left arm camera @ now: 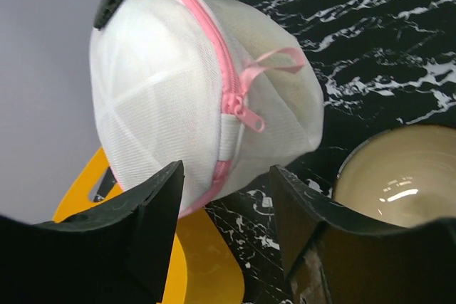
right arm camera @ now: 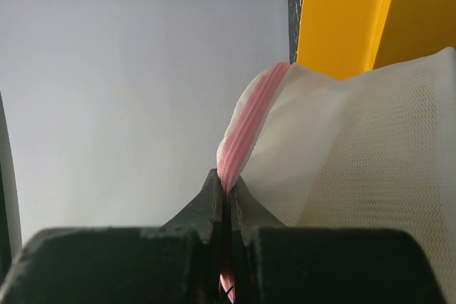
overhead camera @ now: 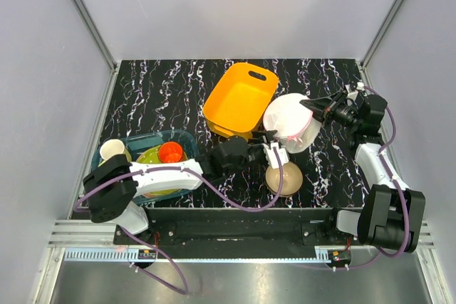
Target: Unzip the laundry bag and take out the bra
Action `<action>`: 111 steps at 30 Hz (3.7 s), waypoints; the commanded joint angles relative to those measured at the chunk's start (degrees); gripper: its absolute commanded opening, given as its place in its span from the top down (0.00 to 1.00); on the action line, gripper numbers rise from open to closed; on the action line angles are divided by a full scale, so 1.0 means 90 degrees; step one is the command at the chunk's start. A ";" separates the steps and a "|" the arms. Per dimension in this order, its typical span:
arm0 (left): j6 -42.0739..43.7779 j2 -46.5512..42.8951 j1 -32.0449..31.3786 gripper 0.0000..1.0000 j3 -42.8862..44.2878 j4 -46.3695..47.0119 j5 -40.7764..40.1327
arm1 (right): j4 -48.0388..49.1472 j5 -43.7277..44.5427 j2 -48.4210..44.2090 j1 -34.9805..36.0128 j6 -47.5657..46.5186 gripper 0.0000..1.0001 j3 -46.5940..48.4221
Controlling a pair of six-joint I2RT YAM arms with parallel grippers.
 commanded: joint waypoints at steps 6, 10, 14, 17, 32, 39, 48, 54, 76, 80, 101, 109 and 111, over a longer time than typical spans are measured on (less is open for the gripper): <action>0.0388 0.0157 -0.0105 0.45 -0.0096 0.1842 -0.0716 | 0.0444 -0.0216 -0.0160 0.0007 0.0229 1.00 -0.0018; 0.0408 0.0382 -0.0095 0.42 0.0022 0.1617 -0.0578 | 0.0512 -0.0235 -0.0199 -0.0003 0.0317 1.00 -0.0038; 0.0427 0.0451 -0.0105 0.40 -0.0007 0.1617 -0.0588 | 0.0561 -0.0274 -0.0208 -0.0003 0.0385 1.00 -0.0048; 0.0437 0.0422 -0.0105 0.33 -0.0027 0.1617 -0.0598 | 0.0590 -0.0284 -0.0228 -0.0003 0.0386 1.00 -0.0067; 0.0653 0.0608 -0.0095 1.00 0.0725 0.0419 -0.0862 | 0.1011 -0.0469 -0.0218 -0.0003 0.0670 0.97 -0.0302; -0.1054 0.0129 -0.0095 1.00 0.1280 -0.0802 -0.1612 | -0.4375 0.1601 -0.0998 -0.0012 -0.2841 0.14 0.1258; -0.3260 0.1123 0.0167 1.00 0.4205 -0.4873 -0.1654 | -0.6518 0.3585 -0.2561 0.0007 -0.4819 0.43 0.2530; -0.4951 0.1349 0.0637 1.00 0.4622 -0.5620 -0.0510 | -0.7221 0.3243 -0.3001 0.0007 -0.5317 0.75 0.2696; -0.5559 0.1369 0.0969 1.00 0.4729 -0.6069 0.0125 | -0.5074 0.2128 -0.1391 0.1960 -0.4223 0.66 0.1632; -0.5588 0.1310 0.1008 1.00 0.4710 -0.6069 0.0349 | -0.4878 0.2236 -0.1234 0.1990 -0.4282 0.65 0.1554; -0.5666 0.1164 0.1038 1.00 0.4534 -0.5903 0.0642 | -0.4478 0.2304 -0.0560 0.2224 -0.4331 0.58 0.1359; -0.5667 0.1164 0.1047 1.00 0.4504 -0.5971 0.0672 | -0.4517 0.2207 -0.0716 0.2214 -0.4302 0.83 0.1280; -0.5657 0.1154 0.1057 1.00 0.4466 -0.5932 0.0691 | -0.4536 0.2167 -0.0745 0.2224 -0.4282 0.96 0.1280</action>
